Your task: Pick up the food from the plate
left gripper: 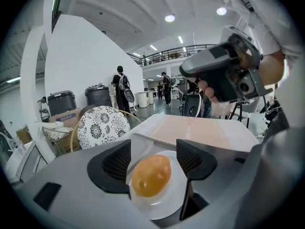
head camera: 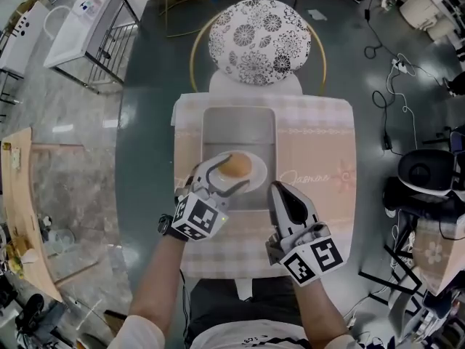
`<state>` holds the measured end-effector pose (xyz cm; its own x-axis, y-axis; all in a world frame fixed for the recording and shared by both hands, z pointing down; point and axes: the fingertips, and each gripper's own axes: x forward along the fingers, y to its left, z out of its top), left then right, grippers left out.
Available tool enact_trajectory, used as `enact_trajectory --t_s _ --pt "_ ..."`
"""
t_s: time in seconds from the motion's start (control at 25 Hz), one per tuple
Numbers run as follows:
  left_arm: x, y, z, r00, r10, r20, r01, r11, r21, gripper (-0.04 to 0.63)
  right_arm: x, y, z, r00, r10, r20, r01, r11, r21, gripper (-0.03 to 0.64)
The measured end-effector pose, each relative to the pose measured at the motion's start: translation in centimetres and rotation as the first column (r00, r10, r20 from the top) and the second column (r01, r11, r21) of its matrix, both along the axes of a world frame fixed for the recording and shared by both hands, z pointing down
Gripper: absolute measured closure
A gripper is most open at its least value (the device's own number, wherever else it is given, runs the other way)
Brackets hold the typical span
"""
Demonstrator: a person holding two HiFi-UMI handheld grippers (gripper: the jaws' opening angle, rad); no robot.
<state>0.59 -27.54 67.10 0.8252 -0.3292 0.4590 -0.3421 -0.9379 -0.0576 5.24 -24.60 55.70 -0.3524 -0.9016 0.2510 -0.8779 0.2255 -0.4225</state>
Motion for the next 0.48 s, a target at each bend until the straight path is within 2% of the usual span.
enact_trajectory --t_s 0.28,0.48 --pt "0.4 -0.5 3.6 0.996 0.059 0.065 -0.061 0.998 0.030 0.271 0.3 0.4 1.5 1.000 0.004 -0.014 -0.004 1.000 -0.012 0.601" --pt "0.9 -0.7 5.3 0.984 0.118 0.132 -0.124 0.992 0.033 0.231 0.7 0.1 2.1 1.000 0.006 -0.013 -0.006 1.000 -0.018 0.601"
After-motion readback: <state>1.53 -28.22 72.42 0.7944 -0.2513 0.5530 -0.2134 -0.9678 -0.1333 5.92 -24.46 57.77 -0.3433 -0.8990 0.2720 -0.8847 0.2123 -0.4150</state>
